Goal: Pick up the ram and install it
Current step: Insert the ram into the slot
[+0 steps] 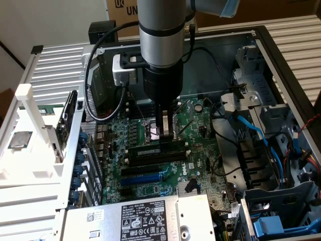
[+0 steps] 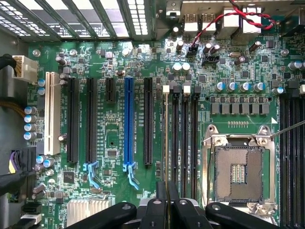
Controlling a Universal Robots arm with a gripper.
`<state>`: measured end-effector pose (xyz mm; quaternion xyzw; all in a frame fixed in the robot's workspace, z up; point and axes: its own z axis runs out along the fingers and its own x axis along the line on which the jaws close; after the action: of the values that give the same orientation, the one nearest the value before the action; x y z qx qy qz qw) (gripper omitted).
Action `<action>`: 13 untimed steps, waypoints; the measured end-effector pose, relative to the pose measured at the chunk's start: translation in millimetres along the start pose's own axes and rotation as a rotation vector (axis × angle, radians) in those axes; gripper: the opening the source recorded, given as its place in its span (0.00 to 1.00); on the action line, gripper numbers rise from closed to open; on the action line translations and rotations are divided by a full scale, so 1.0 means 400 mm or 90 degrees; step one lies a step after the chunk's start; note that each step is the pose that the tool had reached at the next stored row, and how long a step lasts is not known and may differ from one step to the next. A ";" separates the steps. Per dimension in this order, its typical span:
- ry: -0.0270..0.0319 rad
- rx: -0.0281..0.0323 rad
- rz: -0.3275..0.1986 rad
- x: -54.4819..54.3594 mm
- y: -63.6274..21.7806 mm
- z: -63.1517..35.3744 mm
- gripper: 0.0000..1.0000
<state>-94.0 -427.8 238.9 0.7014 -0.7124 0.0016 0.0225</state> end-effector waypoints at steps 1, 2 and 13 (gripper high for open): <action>0.0000 -0.0005 0.000 0.000 0.000 0.001 0.12; -0.0002 -0.0007 0.000 0.000 0.000 0.001 0.12; -0.0030 -0.0033 0.000 0.000 -0.004 0.006 0.12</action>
<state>-92.3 -427.8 236.6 0.7015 -0.7123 -0.0019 0.0226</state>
